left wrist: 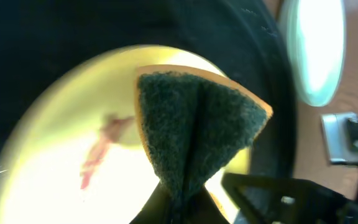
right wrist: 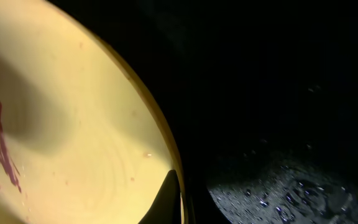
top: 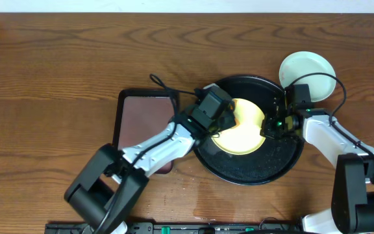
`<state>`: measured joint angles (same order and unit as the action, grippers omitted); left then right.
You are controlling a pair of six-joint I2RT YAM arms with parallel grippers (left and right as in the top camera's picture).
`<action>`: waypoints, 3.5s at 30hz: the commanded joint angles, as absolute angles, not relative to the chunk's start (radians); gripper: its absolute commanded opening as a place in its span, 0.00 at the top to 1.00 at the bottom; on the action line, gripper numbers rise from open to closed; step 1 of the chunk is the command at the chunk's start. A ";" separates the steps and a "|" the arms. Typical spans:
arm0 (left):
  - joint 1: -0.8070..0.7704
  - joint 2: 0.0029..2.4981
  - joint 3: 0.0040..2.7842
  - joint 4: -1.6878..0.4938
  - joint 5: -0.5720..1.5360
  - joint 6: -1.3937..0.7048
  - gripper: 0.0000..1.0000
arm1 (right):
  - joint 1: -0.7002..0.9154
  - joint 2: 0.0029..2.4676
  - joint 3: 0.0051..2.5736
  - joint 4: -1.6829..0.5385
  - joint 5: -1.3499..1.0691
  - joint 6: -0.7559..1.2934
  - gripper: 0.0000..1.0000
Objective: Clean dirty plates on tray and stack at the side
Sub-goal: 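Scrub the yellow plate with the left-held sponge while right holds rim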
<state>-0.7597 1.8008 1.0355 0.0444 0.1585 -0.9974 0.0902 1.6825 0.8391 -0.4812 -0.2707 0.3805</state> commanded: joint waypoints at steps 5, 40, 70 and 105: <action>-0.833 1.908 1.033 0.147 0.167 -1.053 0.93 | 0.146 1.730 0.835 -0.465 -0.280 0.364 0.99; -0.796 1.828 1.072 0.054 -0.240 -1.006 0.92 | 0.146 1.730 0.835 -0.467 -0.278 0.358 0.99; -0.677 2.030 1.071 0.060 -0.176 -0.871 0.93 | 0.146 1.730 0.835 -0.472 -0.296 0.358 0.99; -0.869 1.958 1.068 -0.166 -0.255 -0.921 0.93 | 0.146 1.730 0.835 -0.482 -0.296 0.350 0.99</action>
